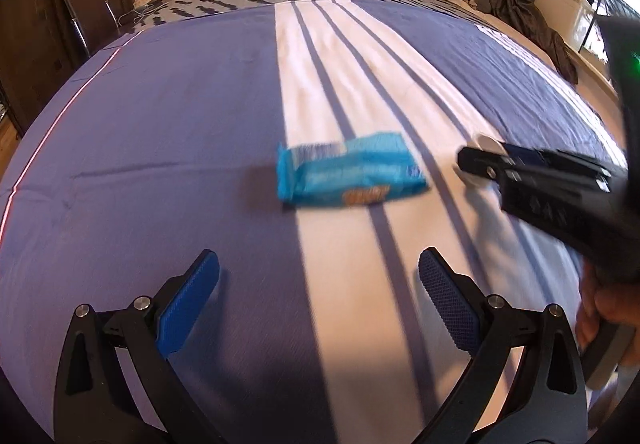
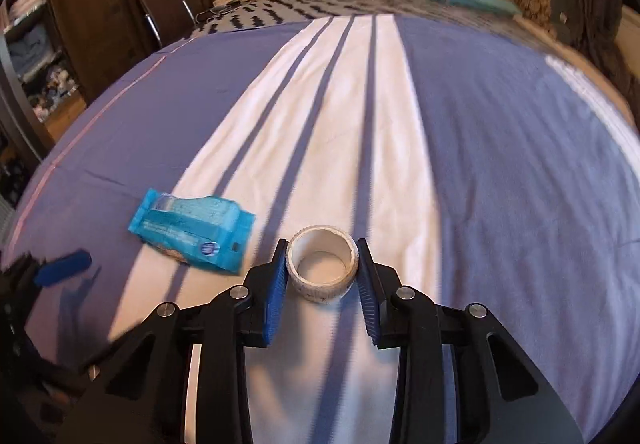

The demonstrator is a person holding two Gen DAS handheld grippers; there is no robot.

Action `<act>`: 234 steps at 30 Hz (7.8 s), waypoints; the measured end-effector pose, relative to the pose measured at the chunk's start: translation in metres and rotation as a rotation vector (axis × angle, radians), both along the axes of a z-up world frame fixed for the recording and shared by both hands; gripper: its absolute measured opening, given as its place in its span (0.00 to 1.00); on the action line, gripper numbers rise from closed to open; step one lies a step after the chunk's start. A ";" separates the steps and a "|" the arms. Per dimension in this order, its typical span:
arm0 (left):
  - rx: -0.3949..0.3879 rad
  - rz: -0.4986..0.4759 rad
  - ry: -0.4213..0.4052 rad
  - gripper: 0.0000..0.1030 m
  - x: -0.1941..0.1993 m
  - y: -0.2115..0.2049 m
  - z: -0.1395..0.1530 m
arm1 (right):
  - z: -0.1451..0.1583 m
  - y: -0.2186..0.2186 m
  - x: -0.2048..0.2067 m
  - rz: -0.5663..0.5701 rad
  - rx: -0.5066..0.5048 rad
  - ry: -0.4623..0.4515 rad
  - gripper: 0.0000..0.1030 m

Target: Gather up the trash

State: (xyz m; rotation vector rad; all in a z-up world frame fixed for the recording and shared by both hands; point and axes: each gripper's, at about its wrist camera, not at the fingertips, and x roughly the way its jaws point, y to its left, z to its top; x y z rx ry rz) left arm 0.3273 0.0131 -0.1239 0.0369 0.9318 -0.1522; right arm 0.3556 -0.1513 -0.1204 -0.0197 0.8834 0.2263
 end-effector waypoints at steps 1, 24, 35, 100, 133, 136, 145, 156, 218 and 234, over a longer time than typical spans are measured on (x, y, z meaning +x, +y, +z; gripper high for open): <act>-0.007 0.003 -0.001 0.92 0.004 -0.002 0.000 | 0.002 -0.004 0.000 -0.002 0.002 -0.004 0.33; -0.012 0.013 0.021 0.76 0.059 -0.031 -0.012 | 0.012 -0.072 -0.035 -0.031 0.028 -0.062 0.33; -0.009 -0.016 -0.039 0.75 -0.007 -0.031 0.019 | 0.029 -0.069 -0.085 -0.009 0.026 -0.086 0.33; -0.045 -0.153 0.236 0.76 -0.323 -0.045 -0.139 | -0.100 -0.060 -0.348 0.004 0.074 0.164 0.33; -0.066 -0.164 0.439 0.91 -0.309 -0.053 -0.200 | -0.172 -0.051 -0.316 0.005 0.095 0.384 0.58; -0.061 -0.161 0.425 0.92 -0.310 -0.053 -0.195 | -0.166 -0.054 -0.316 -0.013 0.096 0.367 0.67; -0.057 -0.151 0.371 0.92 -0.313 -0.049 -0.172 | -0.144 -0.062 -0.322 -0.037 0.097 0.307 0.82; -0.056 -0.109 0.138 0.92 -0.326 -0.032 -0.081 | -0.089 -0.075 -0.344 -0.080 0.067 0.143 0.96; -0.082 -0.012 -0.578 0.92 -0.402 -0.014 0.166 | 0.161 -0.086 -0.439 -0.154 0.040 -0.632 0.97; -0.077 -0.016 -0.584 0.92 -0.405 -0.015 0.166 | 0.164 -0.084 -0.438 -0.152 0.037 -0.632 0.97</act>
